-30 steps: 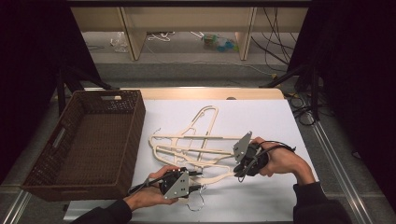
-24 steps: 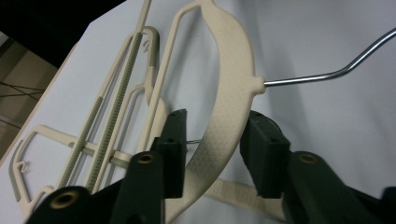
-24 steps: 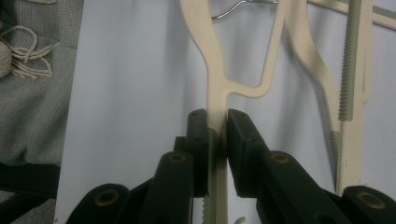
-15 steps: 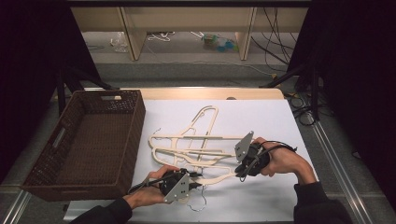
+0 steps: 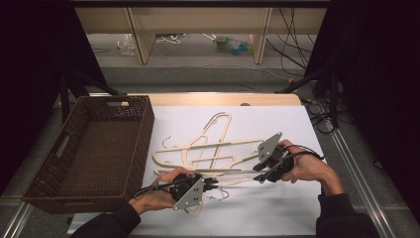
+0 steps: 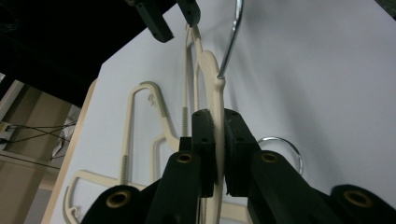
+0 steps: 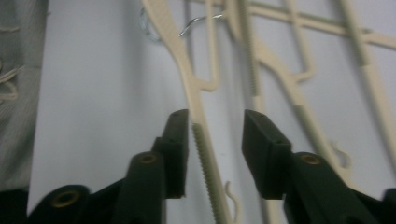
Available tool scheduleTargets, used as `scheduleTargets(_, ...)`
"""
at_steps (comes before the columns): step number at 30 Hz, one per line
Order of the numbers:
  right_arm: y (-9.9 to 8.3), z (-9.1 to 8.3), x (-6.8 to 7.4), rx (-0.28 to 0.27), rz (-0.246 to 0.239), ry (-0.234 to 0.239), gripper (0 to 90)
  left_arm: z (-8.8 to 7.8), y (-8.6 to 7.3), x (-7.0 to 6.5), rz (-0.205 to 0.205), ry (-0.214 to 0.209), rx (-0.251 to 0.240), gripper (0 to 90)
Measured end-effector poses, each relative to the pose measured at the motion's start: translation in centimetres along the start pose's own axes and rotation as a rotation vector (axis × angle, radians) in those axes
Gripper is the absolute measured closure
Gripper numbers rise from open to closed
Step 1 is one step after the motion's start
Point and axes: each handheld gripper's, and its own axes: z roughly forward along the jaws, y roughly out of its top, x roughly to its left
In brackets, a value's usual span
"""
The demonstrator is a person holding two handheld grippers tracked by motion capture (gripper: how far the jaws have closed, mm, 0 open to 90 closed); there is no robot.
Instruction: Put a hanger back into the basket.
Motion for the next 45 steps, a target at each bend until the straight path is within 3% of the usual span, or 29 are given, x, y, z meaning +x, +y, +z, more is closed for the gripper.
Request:
scheduleTargets(1,-0.1,-0.6,-0.1,-0.020,0.012,-0.029,57.5,0.0,0.0,0.0,0.000,0.000,0.000,85.4)
scheduleTargets(2,-0.1,-0.6,-0.1,-0.020,0.012,-0.029,57.5,0.0,0.1,0.3,-0.009,0.003,-0.004,85.4)
scheduleTargets(3,-0.3,-1.7,-0.1,-0.051,0.018,-0.071,54.9,-0.1,0.2,0.6,-0.020,0.006,-0.007,85.7)
scheduleTargets(5,-0.4,-2.2,0.0,-0.061,0.020,-0.085,53.7,0.0,0.2,0.9,-0.035,0.002,-0.008,85.7)
scheduleTargets(6,-0.6,-3.0,0.2,-0.075,0.028,-0.120,52.1,0.2,0.4,1.4,-0.050,-0.005,-0.006,85.7)
scheduleTargets(11,-1.4,-4.2,0.3,-0.102,0.059,-0.171,49.7,0.2,0.6,2.3,-0.072,-0.014,0.008,85.7)
scheduleTargets(12,-1.6,-4.4,0.3,-0.108,0.067,-0.178,49.7,0.3,0.6,2.9,-0.114,-0.016,0.011,85.7)
scheduleTargets(14,-2.0,-4.8,0.3,-0.119,0.078,-0.198,48.7,0.3,0.6,3.1,-0.128,-0.020,0.013,85.7)
scheduleTargets(16,-2.4,-5.4,0.4,-0.138,0.096,-0.217,47.9,0.2,0.6,4.0,-0.178,-0.005,0.014,85.7)
scheduleTargets(17,-2.5,-5.6,0.4,-0.144,0.102,-0.227,47.4,0.2,0.6,4.0,-0.178,-0.005,0.014,85.7)
scheduleTargets(20,-2.9,-6.5,0.7,-0.168,0.113,-0.244,46.0,-0.1,0.7,5.3,-0.308,0.021,0.003,85.8)
scheduleTargets(22,-3.3,-7.1,0.8,-0.180,0.122,-0.255,45.3,-0.3,0.8,5.9,-0.361,0.039,0.005,85.7)
scheduleTargets(23,-3.5,-7.3,0.9,-0.184,0.127,-0.261,45.0,-0.3,0.8,5.9,-0.361,0.039,0.005,85.7)
scheduleTargets(24,-3.6,-7.4,1.0,-0.187,0.124,-0.267,44.5,-0.4,0.9,6.3,-0.398,0.054,0.013,85.7)
scheduleTargets(25,-3.8,-7.4,1.1,-0.186,0.130,-0.267,43.8,-0.4,0.9,6.3,-0.398,0.054,0.013,85.7)
scheduleTargets(26,-4.1,-7.4,1.2,-0.187,0.140,-0.270,43.2,-0.6,1.0,6.5,-0.434,0.062,0.013,85.7)
scheduleTargets(28,-4.4,-7.3,1.3,-0.184,0.150,-0.268,42.3,-0.8,1.0,6.9,-0.464,0.078,0.014,85.7)
scheduleTargets(29,-4.6,-7.2,1.3,-0.183,0.154,-0.271,41.8,-1.1,1.0,7.3,-0.530,0.094,0.007,85.7)
scheduleTargets(34,-5.4,-6.8,1.6,-0.191,0.195,-0.272,37.3,-2.0,0.8,8.1,-0.590,0.121,0.015,85.7)
scheduleTargets(38,-5.6,-6.2,1.8,-0.220,0.233,-0.259,33.1,-3.0,0.8,8.7,-0.709,0.147,0.002,85.8)
scheduleTargets(39,-5.7,-6.0,1.8,-0.216,0.235,-0.259,31.7,-3.3,0.8,8.9,-0.723,0.151,-0.003,85.8)
scheduleTargets(40,-5.7,-5.8,1.9,-0.211,0.242,-0.261,30.0,-3.9,0.8,9.0,-0.766,0.157,-0.016,85.8)
scheduleTargets(41,-5.7,-5.5,1.9,-0.217,0.251,-0.275,28.0,-3.9,0.8,9.0,-0.766,0.157,-0.016,85.8)
scheduleTargets(45,-5.9,-4.9,1.9,-0.203,0.260,-0.285,27.1,-5.1,1.0,9.1,-0.837,0.163,-0.061,85.7)
